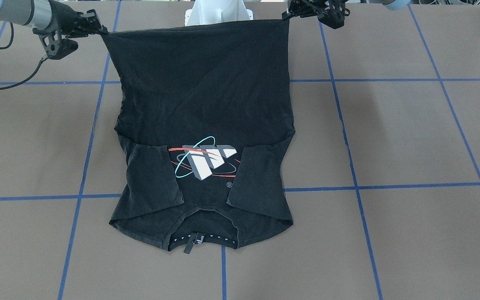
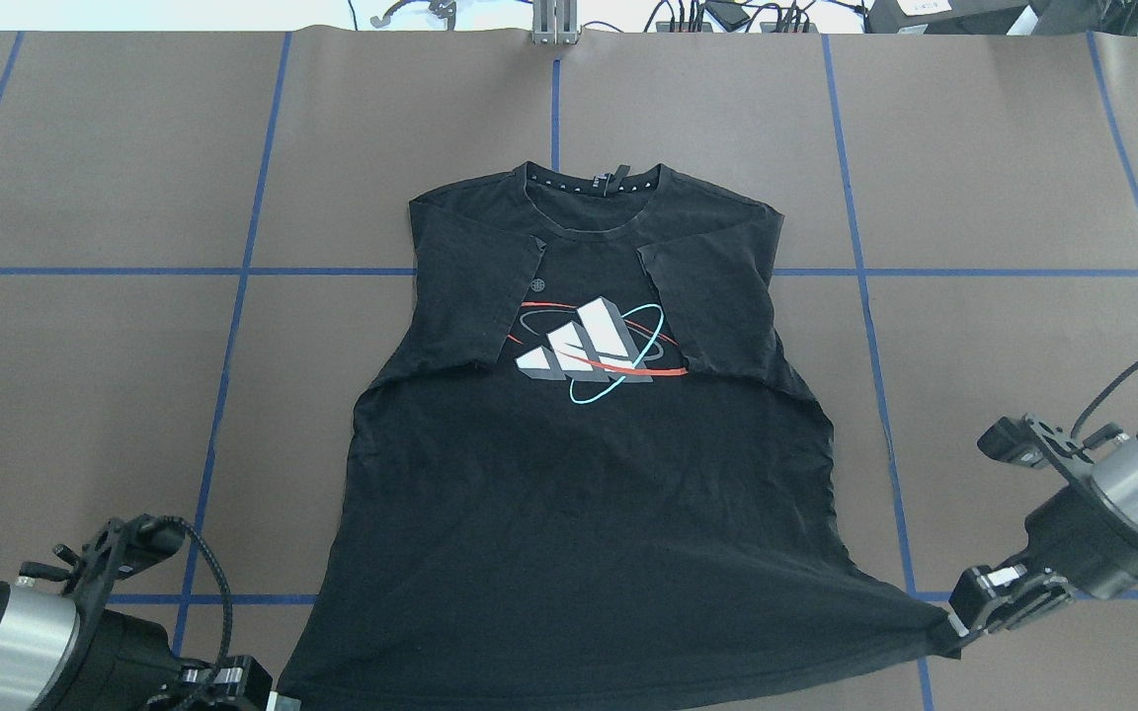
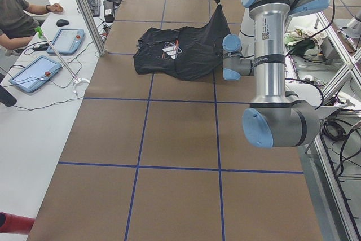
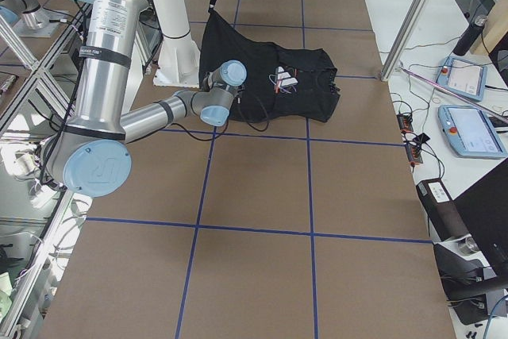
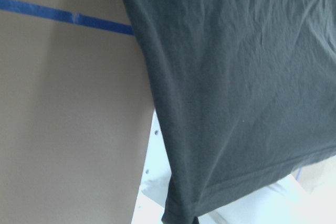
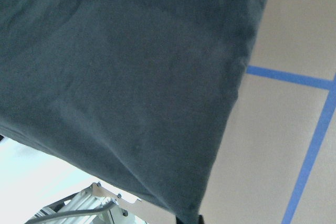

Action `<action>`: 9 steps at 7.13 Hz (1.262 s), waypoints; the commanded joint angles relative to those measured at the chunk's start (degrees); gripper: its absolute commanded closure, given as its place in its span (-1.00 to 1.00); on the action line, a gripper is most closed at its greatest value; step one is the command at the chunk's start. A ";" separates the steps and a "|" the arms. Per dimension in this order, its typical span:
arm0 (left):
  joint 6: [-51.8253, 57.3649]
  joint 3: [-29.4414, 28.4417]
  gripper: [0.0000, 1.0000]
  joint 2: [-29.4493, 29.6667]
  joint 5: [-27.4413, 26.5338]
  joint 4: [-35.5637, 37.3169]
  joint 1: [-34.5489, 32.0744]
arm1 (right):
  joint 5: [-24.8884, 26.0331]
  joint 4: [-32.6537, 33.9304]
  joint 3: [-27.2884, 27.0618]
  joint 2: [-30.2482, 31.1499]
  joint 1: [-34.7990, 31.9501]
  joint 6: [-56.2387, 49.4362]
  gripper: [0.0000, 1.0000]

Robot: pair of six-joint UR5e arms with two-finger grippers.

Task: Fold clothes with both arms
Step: 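Lift the hem with both grippers and carry it toward the collar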

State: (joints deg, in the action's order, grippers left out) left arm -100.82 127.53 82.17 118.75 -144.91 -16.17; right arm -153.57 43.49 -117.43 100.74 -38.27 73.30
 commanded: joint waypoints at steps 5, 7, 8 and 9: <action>7.37 -22.90 1.00 20.56 15.73 -0.02 -29.96 | -3.56 -0.34 27.61 -28.17 -21.10 -0.53 1.00; 8.36 -28.89 1.00 24.51 15.64 -0.02 -33.30 | -3.23 0.10 35.31 -32.43 -24.47 -6.22 1.00; 8.36 -32.31 1.00 27.40 14.68 -0.02 -34.10 | -3.14 0.10 38.73 -35.32 -25.61 -6.15 1.00; 8.36 -36.17 1.00 31.26 11.63 -0.02 -34.11 | -1.74 0.19 41.46 -37.52 -25.54 -6.07 1.00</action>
State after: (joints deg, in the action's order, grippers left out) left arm -92.56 95.84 109.29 133.00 -144.93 -49.76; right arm -156.44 43.57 -79.69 66.13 -63.27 67.50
